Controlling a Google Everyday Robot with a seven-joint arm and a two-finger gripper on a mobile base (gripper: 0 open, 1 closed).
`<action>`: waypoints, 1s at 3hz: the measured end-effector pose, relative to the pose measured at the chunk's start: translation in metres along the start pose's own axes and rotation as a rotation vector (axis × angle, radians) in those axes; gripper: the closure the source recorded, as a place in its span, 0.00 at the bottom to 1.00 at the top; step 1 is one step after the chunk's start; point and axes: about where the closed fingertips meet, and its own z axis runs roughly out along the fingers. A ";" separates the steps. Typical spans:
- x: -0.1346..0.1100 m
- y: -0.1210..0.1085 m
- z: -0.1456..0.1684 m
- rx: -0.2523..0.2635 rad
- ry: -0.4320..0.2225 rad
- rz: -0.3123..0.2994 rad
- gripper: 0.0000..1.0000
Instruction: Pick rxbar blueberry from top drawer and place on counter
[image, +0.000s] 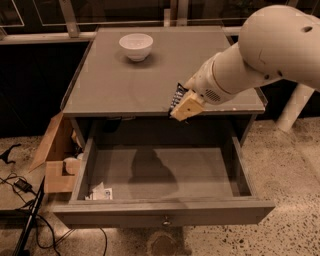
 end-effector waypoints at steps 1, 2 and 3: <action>-0.024 -0.035 0.024 0.029 -0.120 -0.020 1.00; -0.037 -0.053 0.042 0.032 -0.166 -0.015 1.00; -0.039 -0.068 0.063 0.025 -0.172 0.012 1.00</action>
Offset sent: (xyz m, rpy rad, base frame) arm 0.1084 0.0305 0.0042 0.1741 -0.1294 0.0513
